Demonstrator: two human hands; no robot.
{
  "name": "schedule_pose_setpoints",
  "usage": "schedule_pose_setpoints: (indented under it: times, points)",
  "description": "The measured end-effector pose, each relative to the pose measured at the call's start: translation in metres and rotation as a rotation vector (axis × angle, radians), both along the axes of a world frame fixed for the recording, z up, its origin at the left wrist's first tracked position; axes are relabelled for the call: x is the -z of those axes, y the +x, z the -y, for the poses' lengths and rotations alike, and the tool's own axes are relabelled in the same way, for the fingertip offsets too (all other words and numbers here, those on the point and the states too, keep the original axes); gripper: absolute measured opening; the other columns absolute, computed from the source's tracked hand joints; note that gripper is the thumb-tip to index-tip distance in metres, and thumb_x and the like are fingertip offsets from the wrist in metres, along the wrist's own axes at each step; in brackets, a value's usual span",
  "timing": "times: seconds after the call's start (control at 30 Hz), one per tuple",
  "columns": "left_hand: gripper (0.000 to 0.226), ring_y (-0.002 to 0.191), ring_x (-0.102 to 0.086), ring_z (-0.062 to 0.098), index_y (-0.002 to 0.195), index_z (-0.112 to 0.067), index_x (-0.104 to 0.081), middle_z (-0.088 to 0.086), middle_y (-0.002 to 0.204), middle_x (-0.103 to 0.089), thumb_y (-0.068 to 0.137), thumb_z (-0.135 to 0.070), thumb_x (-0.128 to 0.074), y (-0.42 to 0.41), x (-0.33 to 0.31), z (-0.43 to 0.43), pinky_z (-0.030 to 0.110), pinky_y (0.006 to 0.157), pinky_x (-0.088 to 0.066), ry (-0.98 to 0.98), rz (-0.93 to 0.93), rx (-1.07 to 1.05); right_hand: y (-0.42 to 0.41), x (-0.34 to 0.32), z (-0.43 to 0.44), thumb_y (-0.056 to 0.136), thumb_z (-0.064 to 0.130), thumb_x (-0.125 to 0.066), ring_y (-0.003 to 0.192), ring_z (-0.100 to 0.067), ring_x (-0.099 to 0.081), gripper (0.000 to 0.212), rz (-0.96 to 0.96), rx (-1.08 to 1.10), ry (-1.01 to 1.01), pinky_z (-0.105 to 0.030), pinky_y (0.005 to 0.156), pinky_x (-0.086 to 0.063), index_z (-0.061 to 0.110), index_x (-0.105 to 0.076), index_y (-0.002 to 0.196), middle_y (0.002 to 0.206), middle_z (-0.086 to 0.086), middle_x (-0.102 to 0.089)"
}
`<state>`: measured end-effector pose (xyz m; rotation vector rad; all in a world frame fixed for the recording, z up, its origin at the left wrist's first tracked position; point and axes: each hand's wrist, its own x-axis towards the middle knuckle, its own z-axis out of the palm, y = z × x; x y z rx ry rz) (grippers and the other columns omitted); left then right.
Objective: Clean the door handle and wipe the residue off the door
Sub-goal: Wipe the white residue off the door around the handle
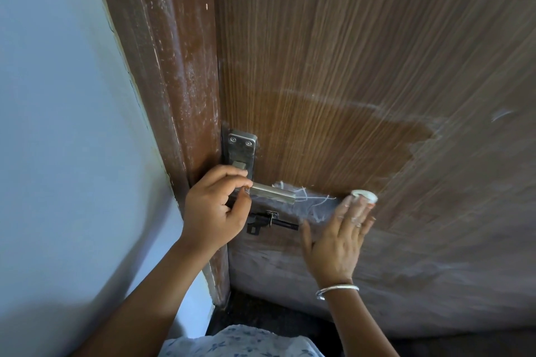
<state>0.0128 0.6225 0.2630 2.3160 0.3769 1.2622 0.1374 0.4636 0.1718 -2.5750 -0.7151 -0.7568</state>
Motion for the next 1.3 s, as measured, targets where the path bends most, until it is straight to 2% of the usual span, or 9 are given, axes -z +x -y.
schedule_pose_setpoints:
  times: [0.1, 0.23, 0.43, 0.6, 0.73, 0.87, 1.07, 1.2, 1.3]
  points:
    - [0.025, 0.080, -0.061, 0.010, 0.079, -0.001, -0.074, 0.008, 0.088, -0.070, 0.078, -0.014, -0.053, 0.000, 0.001, -0.001, 0.014, 0.070, -0.047, 0.010, 0.005, -0.005, -0.008, -0.006, -0.021, 0.084, 0.058, -0.040, 0.138, -0.039, -0.008, 0.089, 0.071, -0.108, -0.072, -0.052, 0.113, -0.006, -0.010, -0.021, 0.138, 0.143, -0.032, -0.027]
    - [0.024, 0.079, -0.060, 0.010, 0.080, -0.002, -0.074, 0.007, 0.089, -0.070, 0.078, -0.014, -0.053, -0.001, 0.001, -0.001, 0.014, 0.066, -0.046, 0.015, -0.005, 0.005, -0.001, -0.006, -0.009, 0.085, 0.058, -0.038, 0.136, -0.037, -0.018, 0.084, 0.110, -0.099, -0.113, -0.058, 0.108, -0.015, -0.006, -0.025, 0.138, 0.141, -0.030, -0.035]
    - [0.023, 0.074, -0.060, 0.011, 0.079, -0.003, -0.074, 0.007, 0.089, -0.070, 0.077, -0.013, -0.053, 0.000, 0.001, -0.001, 0.022, 0.059, -0.048, 0.011, -0.004, 0.005, 0.012, -0.006, 0.011, 0.086, 0.056, -0.038, 0.136, -0.045, -0.013, 0.089, 0.042, 0.062, 0.059, -0.058, 0.110, -0.014, -0.011, -0.015, 0.140, 0.142, -0.038, -0.024]
    - [0.024, 0.069, -0.063, 0.015, 0.079, -0.002, -0.074, 0.007, 0.088, -0.070, 0.077, -0.012, -0.053, 0.000, 0.000, -0.001, 0.022, 0.059, -0.049, 0.014, -0.004, 0.003, -0.013, -0.006, -0.039, 0.081, 0.059, -0.048, 0.134, -0.041, -0.028, 0.082, 0.073, -0.211, -0.263, -0.060, 0.108, -0.010, 0.000, -0.034, 0.136, 0.142, -0.025, -0.038]
    - [0.024, 0.075, -0.063, 0.012, 0.082, -0.001, -0.074, 0.008, 0.090, -0.070, 0.079, -0.013, -0.054, -0.001, 0.000, -0.001, 0.020, 0.064, -0.050, 0.023, -0.017, 0.014, -0.026, -0.002, -0.061, 0.079, 0.048, -0.064, 0.142, -0.028, -0.011, 0.090, 0.160, -0.415, -0.255, -0.053, 0.115, -0.004, 0.009, -0.016, 0.145, 0.153, -0.009, -0.019]
    - [0.024, 0.077, -0.063, 0.012, 0.082, -0.002, -0.074, 0.007, 0.091, -0.070, 0.079, -0.014, -0.054, -0.002, 0.000, -0.002, 0.024, 0.064, -0.050, 0.000, -0.025, 0.025, -0.020, 0.002, -0.040, 0.080, 0.053, -0.056, 0.140, -0.028, -0.013, 0.076, 0.104, -0.256, -0.267, -0.057, 0.112, -0.005, 0.008, -0.034, 0.138, 0.149, -0.012, -0.031]
    - [0.026, 0.076, -0.063, 0.012, 0.080, -0.002, -0.074, 0.007, 0.089, -0.070, 0.078, -0.014, -0.052, -0.001, -0.001, -0.001, 0.019, 0.065, -0.049, -0.003, -0.010, 0.006, -0.015, 0.013, -0.011, 0.082, 0.052, -0.042, 0.137, -0.039, -0.017, 0.083, -0.062, -0.012, -0.146, -0.059, 0.108, -0.015, -0.007, -0.023, 0.138, 0.142, -0.031, -0.033]
    - [0.025, 0.076, -0.062, 0.010, 0.080, -0.001, -0.074, 0.008, 0.089, -0.070, 0.078, -0.013, -0.052, -0.001, -0.001, 0.001, 0.019, 0.064, -0.048, 0.002, -0.006, -0.001, -0.021, 0.007, -0.034, 0.084, 0.053, -0.043, 0.135, -0.039, -0.017, 0.075, -0.009, -0.197, -0.280, -0.062, 0.105, -0.011, -0.002, -0.036, 0.134, 0.141, -0.025, -0.039]
    - [0.023, 0.078, -0.059, 0.010, 0.081, -0.001, -0.074, 0.009, 0.090, -0.070, 0.077, -0.010, -0.054, -0.002, -0.001, 0.001, 0.021, 0.063, -0.049, 0.008, -0.006, 0.006, -0.029, 0.003, -0.055, 0.079, 0.048, -0.057, 0.135, -0.036, -0.031, 0.072, 0.047, -0.350, -0.363, -0.060, 0.109, -0.007, 0.004, -0.038, 0.134, 0.140, -0.017, -0.045]
